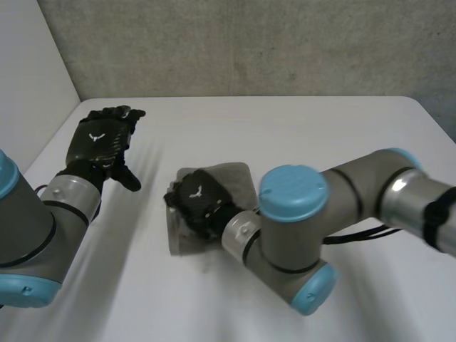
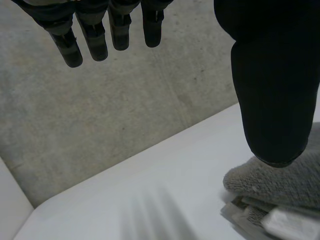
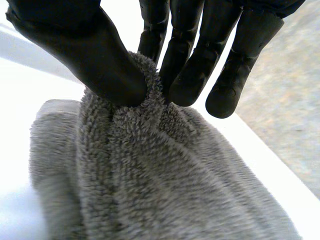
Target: Fold the towel.
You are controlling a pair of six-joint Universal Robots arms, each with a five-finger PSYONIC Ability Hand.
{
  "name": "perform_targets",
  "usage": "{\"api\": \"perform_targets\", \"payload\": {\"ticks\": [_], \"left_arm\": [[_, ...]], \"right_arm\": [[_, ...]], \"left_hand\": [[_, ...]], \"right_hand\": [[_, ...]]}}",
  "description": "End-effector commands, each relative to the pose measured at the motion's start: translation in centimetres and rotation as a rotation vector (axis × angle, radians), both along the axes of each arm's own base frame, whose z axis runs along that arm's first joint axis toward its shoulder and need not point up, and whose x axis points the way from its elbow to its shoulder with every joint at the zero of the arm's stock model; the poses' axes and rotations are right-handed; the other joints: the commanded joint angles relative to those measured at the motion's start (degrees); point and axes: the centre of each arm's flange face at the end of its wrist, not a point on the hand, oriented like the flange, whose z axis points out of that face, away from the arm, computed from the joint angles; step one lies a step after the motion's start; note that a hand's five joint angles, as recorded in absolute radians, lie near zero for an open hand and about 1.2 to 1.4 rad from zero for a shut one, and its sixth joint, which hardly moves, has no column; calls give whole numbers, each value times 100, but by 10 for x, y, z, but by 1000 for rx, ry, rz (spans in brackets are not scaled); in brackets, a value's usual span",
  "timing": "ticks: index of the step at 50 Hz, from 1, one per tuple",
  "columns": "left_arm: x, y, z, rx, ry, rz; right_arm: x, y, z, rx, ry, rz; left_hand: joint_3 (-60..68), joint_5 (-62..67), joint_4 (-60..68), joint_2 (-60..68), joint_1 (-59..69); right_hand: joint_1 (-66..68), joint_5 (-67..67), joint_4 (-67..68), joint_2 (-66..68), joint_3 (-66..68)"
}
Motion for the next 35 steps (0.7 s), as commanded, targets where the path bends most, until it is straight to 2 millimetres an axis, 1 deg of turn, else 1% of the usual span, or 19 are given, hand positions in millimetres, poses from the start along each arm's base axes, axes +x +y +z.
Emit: {"api": "perform_targets", "payload": {"ticks": [1, 3, 4, 6, 7, 8, 9, 11, 13, 15, 17, 21, 23, 24, 26, 28, 29, 31, 35], "left_arm": [[4, -3, 1, 4, 24, 22], [4, -4, 2, 1, 25, 22], [3, -5, 4, -5, 27, 21], [3, -6, 6, -12, 30, 21], [3, -6, 6, -12, 30, 21], [1, -8, 9, -22, 33, 18], [-2, -10, 14, -35, 38, 12], [-5, -10, 17, -39, 43, 3], [-8, -10, 19, -37, 50, -5], [-20, -5, 19, 1, 79, -43], [-29, -3, 17, 29, 100, -67], [-44, 4, 7, 107, 131, -102], [-54, 5, -12, 197, 141, -112], [-54, 5, -12, 197, 141, -112], [-60, 7, -22, 240, 140, -117], [-66, 9, -42, 310, 122, -102], [-66, 9, -42, 311, 122, -101], [-64, 5, -62, 353, 84, -42], [-60, 2, -76, 374, 57, 12]], "right_arm": [[7, 5, -19, 58, 74, -4], [6, 6, -16, 64, 75, -6], [5, 7, -6, 61, 58, -8], [0, 5, 20, 47, 7, -29], [0, 5, 20, 47, 7, -29], [-5, 3, 32, 53, -19, -56], [-5, 3, 32, 53, -20, -56], [-18, -5, 54, 65, -63, -129], [-25, -10, 63, 76, -87, -173], [-34, -16, 69, 96, -109, -223], [-52, -34, 74, 140, -146, -333], [-66, -51, 73, 188, -179, -410], [-69, -57, 70, 212, -180, -429], [-71, -61, 66, 235, -174, -443], [-72, -64, 56, 260, -148, -455], [-71, -72, 37, 311, -94, -473], [-71, -72, 37, 311, -94, -474], [-70, -74, 29, 335, -69, -480], [-66, -80, 0, 393, 6, -483]], "left_hand": [[53, -148, 55, 61, 18], [53, -147, 55, 61, 19], [70, -131, 72, 77, 35], [87, -114, 89, 94, 52], [87, -114, 89, 94, 52], [87, -114, 89, 94, 52], [104, -97, 105, 111, 69], [104, -97, 106, 111, 69], [137, -63, 139, 145, 103], [188, -13, 189, 195, 153], [221, 21, 223, 229, 186], [238, 38, 240, 246, 204], [356, 155, 357, 363, 321], [356, 155, 358, 363, 321], [373, 172, 375, 380, 338], [406, 206, 408, 414, 372], [407, 206, 408, 414, 372], [407, 206, 408, 414, 372], [407, 206, 408, 414, 372]], "right_hand": [[573, 441, 314, 442, 369], [573, 441, 314, 442, 369], [-53, -186, -313, -185, -258], [-5132, -5265, -5392, -5264, -5337], [-5156, -5289, -5416, -5288, -5361], [-6427, -6559, -6686, -6558, -6631], [-6427, -6559, -6686, -6558, -6631], [-6427, -6559, -6686, -6558, -6631], [-6427, -6559, -6686, -6558, -6631], [-6427, -6559, -6686, -6558, -6631], [-6427, -6559, -6686, -6558, -6631], [-6427, -6559, -6686, -6558, -6631], [-6427, -6559, -6686, -6558, -6631], [-6427, -6559, -6686, -6558, -6631], [-6427, -6559, -6686, -6558, -6631], [-6427, -6559, -6686, -6558, -6631], [-6427, -6559, -6686, -6558, -6631], [-6427, -6559, -6686, -6558, -6631], [-6427, -6559, -6686, -6558, -6631]]}}
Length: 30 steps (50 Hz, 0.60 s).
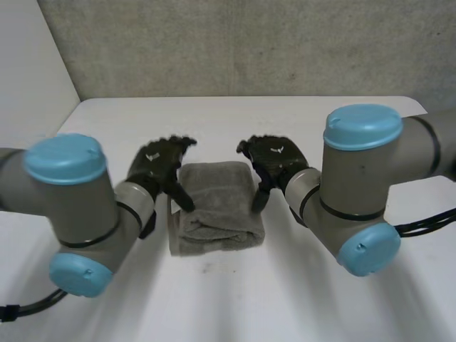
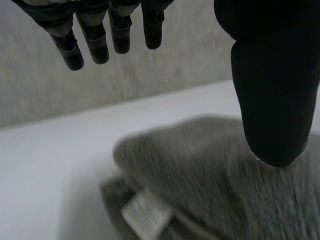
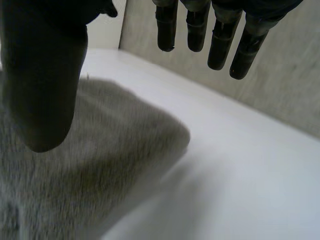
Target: Fold the towel.
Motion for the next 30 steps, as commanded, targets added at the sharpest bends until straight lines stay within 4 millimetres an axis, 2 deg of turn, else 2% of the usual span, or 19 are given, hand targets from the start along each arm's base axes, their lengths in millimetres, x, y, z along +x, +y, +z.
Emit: {"api": "perform_targets", "payload": {"ticks": [1, 8, 13, 14, 15, 17, 18, 19, 20, 21, 22, 23, 24, 25, 26, 27, 28, 29, 30], "left_arm": [[6, -5, -38, 78, -88, 94], [8, 0, -45, 89, -129, 86], [8, 1, -40, 65, -153, 76], [8, 0, -33, 48, -151, 76], [8, 0, -26, 31, -141, 77], [8, 0, -17, 11, -130, 77], [8, 0, -17, 11, -130, 77], [8, 1, -6, -14, -115, 77], [8, 1, 7, -44, -96, 79], [8, 1, 7, -44, -96, 79], [9, 2, 22, -76, -76, 81], [10, 4, 39, -108, -57, 82], [10, 4, 39, -108, -57, 82], [13, 6, 56, -138, -40, 87], [16, 8, 75, -171, -18, 94], [16, 8, 75, -172, -18, 94], [19, 11, 96, -206, 4, 99], [19, 11, 96, -207, 4, 99], [24, 15, 116, -239, 24, 105]], "right_arm": [[8, -9, -48, 119, 95, 16], [12, -13, -61, 126, 120, 28], [14, -12, -49, 96, 109, 50], [14, -12, -39, 78, 94, 56], [14, -12, -39, 78, 94, 56], [14, -11, -10, 23, 54, 64], [14, -10, -10, 23, 54, 64], [12, -10, 7, -11, 32, 59], [12, -10, 8, -12, 32, 59], [10, -9, 26, -51, 9, 51], [7, -8, 47, -95, -19, 41], [7, -8, 47, -96, -19, 41], [0, -8, 67, -133, -43, 22], [-9, -9, 84, -164, -66, -9], [-9, -9, 85, -164, -66, -9], [-20, -10, 102, -199, -78, -44], [-32, -11, 120, -235, -95, -86], [-32, -11, 120, -236, -95, -86], [-43, -11, 136, -267, -111, -122]], "left_hand": [[204, 185, 208, 197, 212], [204, 185, 208, 197, 212], [187, 168, 191, 181, 195], [170, 151, 174, 164, 178], [137, 118, 141, 130, 145], [137, 118, 141, 130, 144], [137, 118, 141, 130, 144], [120, 101, 124, 113, 128], [103, 84, 107, 97, 111], [103, 84, 107, 96, 111], [86, 67, 90, 80, 94], [53, 34, 57, 46, 61], [52, 33, 57, 46, 60], [19, 0, 23, 13, 27], [-15, -33, -10, -21, -7], [-15, -34, -11, -21, -7], [-65, -84, -61, -71, -57], [-65, -84, -61, -72, -58], [-82, -101, -78, -88, -74]], "right_hand": [[-318, -318, -468, -411, -377], [-318, -318, -468, -411, -377], [-318, -318, -468, -411, -377], [-318, -318, -468, -411, -377], [-318, -318, -468, -411, -377], [-318, -318, -468, -411, -377], [-318, -318, -468, -411, -377], [-318, -318, -468, -411, -377], [-318, -318, -468, -411, -377], [-318, -318, -468, -411, -377], [-318, -318, -468, -411, -377], [-318, -318, -468, -411, -377], [-318, -318, -468, -411, -377], [-318, -318, -468, -411, -377], [-318, -318, -468, -411, -377], [-318, -318, -468, -411, -377], [-318, -318, -468, -411, -377], [-318, -318, -468, -411, -377], [-318, -318, -468, -411, -377]]}}
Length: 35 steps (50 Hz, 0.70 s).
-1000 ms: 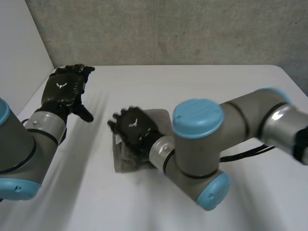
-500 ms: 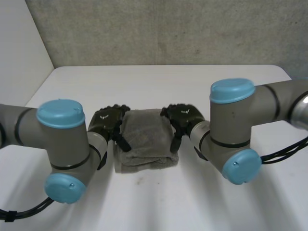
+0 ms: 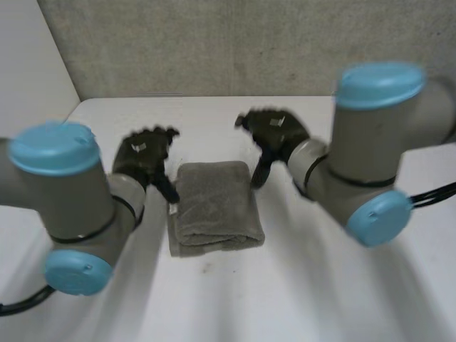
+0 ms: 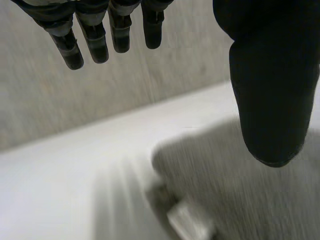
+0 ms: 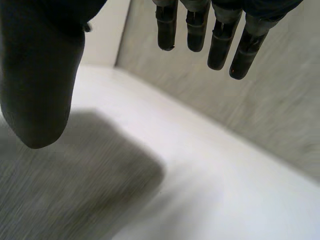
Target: Fold the towel.
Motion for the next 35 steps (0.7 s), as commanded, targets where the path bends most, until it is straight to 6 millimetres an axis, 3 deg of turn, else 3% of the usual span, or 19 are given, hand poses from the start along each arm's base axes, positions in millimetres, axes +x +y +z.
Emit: {"api": "perform_targets", "payload": {"ticks": [1, 2, 3, 4, 6, 9, 14, 22, 35], "left_arm": [[17, 15, 92, -158, 90, 18], [17, 15, 92, -158, 90, 19], [24, 19, 108, -177, 99, 31], [30, 22, 121, -190, 105, 41], [37, 25, 131, -199, 108, 57], [48, 32, 143, -204, 106, 76], [54, 42, 145, -199, 105, 83], [55, 49, 141, -191, 105, 75], [48, 35, 143, -218, 118, 72]], "right_arm": [[-42, 0, 76, -148, -88, -135], [-53, 0, 90, -176, -99, -169], [-63, 0, 98, -193, -108, -203], [-63, 0, 99, -193, -108, -204], [-82, 0, 105, -205, -106, -270], [-91, 1, 106, -202, -98, -303], [-114, 3, 93, -174, -44, -364], [-119, 8, 83, -148, -24, -369], [-121, 6, 84, -151, -32, -378]], "left_hand": [[0, -81, 0, -1, -11], [0, -81, 0, -1, -11], [0, -81, 0, -1, -11], [0, -81, 0, -1, -11], [0, -81, 0, -1, -11], [0, -81, 0, -1, -11], [-50, -131, -50, -51, -61], [-33, -114, -33, -35, -45], [51, -30, 51, 49, 39]], "right_hand": [[-272, -318, -468, -410, -377], [-272, -318, -468, -410, -377], [-272, -318, -468, -410, -377], [-272, -318, -468, -410, -377], [-272, -318, -468, -410, -377], [-272, -318, -468, -410, -377], [-272, -318, -468, -410, -377], [-272, -318, -468, -410, -377], [-272, -318, -468, -410, -377]]}}
